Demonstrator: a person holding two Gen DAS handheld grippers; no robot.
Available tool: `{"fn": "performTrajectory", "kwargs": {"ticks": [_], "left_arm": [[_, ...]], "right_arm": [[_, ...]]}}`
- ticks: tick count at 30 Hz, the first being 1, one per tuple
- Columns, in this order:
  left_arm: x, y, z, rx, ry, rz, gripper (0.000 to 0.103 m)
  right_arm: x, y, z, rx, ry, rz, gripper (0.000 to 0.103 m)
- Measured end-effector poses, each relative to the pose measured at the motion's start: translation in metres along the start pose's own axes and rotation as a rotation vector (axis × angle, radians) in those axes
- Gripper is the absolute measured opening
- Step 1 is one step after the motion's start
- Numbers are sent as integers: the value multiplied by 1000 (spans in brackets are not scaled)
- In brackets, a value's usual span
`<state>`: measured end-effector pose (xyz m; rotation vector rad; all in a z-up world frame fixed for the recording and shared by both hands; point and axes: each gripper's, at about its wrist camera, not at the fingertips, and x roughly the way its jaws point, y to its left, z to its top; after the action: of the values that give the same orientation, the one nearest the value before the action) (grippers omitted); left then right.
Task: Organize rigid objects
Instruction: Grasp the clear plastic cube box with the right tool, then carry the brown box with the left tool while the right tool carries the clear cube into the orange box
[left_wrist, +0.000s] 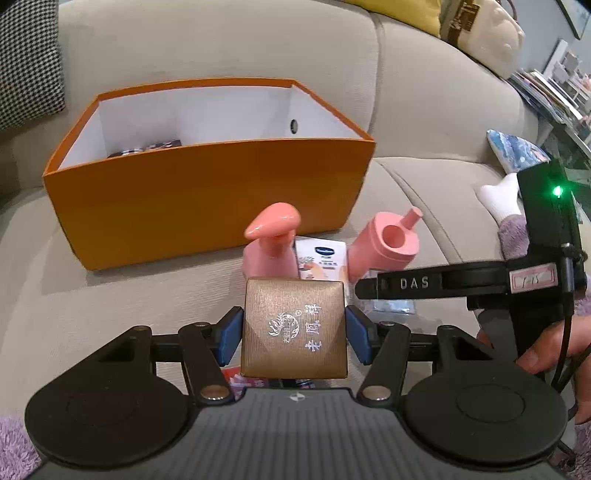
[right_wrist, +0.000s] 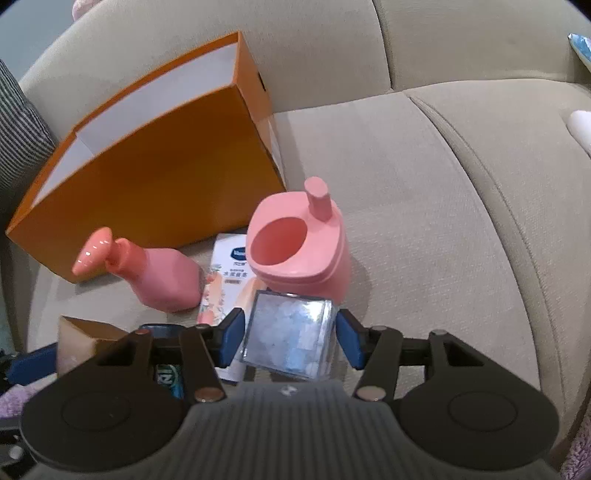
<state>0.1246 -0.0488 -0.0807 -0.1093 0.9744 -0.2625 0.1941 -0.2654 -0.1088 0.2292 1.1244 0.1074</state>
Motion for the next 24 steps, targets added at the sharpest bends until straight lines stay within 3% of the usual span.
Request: {"fn": "performTrajectory", "kwargs": {"ticks": [7, 13, 18, 24], "left_arm": [[-16, 16, -3, -58, -24, 13, 68], [-53, 37, 8, -145, -80, 3, 68], [-76, 50, 42, -174, -117, -10, 68], [-76, 62, 103, -177, -154, -40, 68]], "right_arm": [[-14, -2, -11, -15, -15, 7, 54], [-62, 7, -10, -77, -79, 74, 54], [-99, 29, 18, -174, -160, 151, 54], [-109, 60, 78, -239, -166, 260, 53]]}}
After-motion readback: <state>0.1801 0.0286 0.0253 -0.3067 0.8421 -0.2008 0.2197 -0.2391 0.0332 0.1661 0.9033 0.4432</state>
